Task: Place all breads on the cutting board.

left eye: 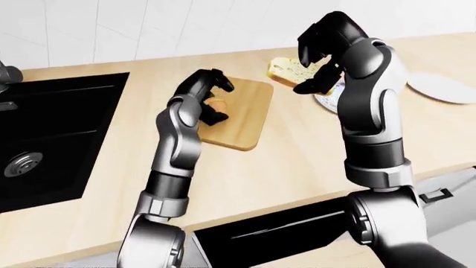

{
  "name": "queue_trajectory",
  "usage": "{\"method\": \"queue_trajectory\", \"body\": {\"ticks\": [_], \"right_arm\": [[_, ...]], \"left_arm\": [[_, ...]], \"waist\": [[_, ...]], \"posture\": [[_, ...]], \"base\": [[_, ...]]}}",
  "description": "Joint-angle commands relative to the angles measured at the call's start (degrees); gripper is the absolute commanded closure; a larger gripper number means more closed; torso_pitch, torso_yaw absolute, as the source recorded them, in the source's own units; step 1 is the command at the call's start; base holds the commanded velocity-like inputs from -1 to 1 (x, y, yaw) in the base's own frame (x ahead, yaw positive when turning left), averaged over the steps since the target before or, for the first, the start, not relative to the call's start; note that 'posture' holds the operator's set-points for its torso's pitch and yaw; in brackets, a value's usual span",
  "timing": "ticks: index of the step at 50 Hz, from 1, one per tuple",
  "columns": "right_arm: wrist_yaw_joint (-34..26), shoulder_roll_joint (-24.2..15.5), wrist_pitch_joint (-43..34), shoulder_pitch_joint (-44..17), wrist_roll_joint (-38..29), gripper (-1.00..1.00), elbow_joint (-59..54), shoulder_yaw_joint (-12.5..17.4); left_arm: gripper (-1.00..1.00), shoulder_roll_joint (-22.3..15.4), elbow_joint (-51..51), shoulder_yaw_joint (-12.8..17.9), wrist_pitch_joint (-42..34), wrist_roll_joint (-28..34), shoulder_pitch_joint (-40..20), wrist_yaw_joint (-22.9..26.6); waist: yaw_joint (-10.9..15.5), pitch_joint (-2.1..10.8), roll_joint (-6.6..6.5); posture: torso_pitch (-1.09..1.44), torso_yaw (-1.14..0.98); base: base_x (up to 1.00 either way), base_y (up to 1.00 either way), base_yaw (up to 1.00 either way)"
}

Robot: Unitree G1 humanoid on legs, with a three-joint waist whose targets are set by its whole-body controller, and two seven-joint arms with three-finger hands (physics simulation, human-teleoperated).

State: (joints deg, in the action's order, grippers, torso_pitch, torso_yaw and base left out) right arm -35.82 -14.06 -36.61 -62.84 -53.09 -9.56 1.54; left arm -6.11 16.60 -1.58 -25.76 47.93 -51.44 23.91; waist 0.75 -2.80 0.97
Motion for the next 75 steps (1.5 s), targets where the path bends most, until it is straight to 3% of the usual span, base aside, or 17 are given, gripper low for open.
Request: {"method": "queue_trajectory", "body": {"ticks": [1,3,5,13,23,29,38,48,75], "right_arm": [[0.6,-0.5,0.7,-2.3,-0.5,1.0,2.0,0.3],[0.4,-0.4,0.4,-2.6,-0.7,1.0,2.1,0.2],[1.1,0.1,0.5,-3.6,-0.4,1.0,0.6,0.2],[6.9,2.4,1.7,-8.7,2.4,1.0,-9.5,-0.3],[24.5,4.7,11.4,-21.4,11.1,1.0,-40.9,-0.1],[30.2,5.9,14.0,-27.3,15.5,1.0,-51.3,-0.1],[34.2,7.9,15.3,-29.7,17.9,1.0,-58.5,-0.9],[39.0,9.7,19.2,-27.8,20.3,1.0,-61.4,-0.4],[40.7,11.8,22.6,-25.7,21.6,1.0,-62.0,-1.0]], "left_arm": [[-0.37,-0.4,-3.4,0.3,0.3,0.5,-1.9,0.0],[-0.58,-0.5,-4.9,0.4,-0.3,0.7,-1.8,0.9],[-1.0,-0.8,-7.2,0.8,-1.5,0.7,-2.0,2.3],[-1.0,-2.6,-15.9,2.1,-5.9,0.6,-2.0,6.5],[-1.0,-5.8,-28.3,4.6,-10.7,-1.4,1.3,11.4],[-1.0,-7.5,-32.7,6.2,-12.2,-3.4,3.4,12.4],[-1.0,-9.7,-34.0,7.1,-12.8,-6.0,4.3,11.7],[-1.0,-11.3,-33.7,7.4,-13.5,-7.7,3.7,10.9],[-1.0,-11.4,-33.4,7.0,-12.9,-8.3,4.4,10.2]], "waist": [[0.0,1.84,0.1],[0.0,1.84,0.04],[-0.1,1.81,-0.05],[-0.7,1.76,-0.62],[-0.9,1.89,-1.42],[-0.8,1.88,-1.61],[-0.5,1.7,-1.76],[-0.3,1.73,-1.87],[-0.2,1.63,-1.66]], "posture": [[0.0,0.0],[0.0,0.0],[0.0,0.0],[0.0,0.0],[0.0,0.0],[0.0,0.0],[0.0,0.0],[0.0,0.0],[0.0,0.0]], "base": [[0.0,0.0,0.0],[0.0,0.0,0.0],[0.0,0.0,0.0],[0.0,0.0,0.0],[0.0,0.0,0.0],[0.0,0.0,0.0],[0.0,0.0,0.0],[0.0,0.0,0.0],[0.0,0.0,0.0]]}}
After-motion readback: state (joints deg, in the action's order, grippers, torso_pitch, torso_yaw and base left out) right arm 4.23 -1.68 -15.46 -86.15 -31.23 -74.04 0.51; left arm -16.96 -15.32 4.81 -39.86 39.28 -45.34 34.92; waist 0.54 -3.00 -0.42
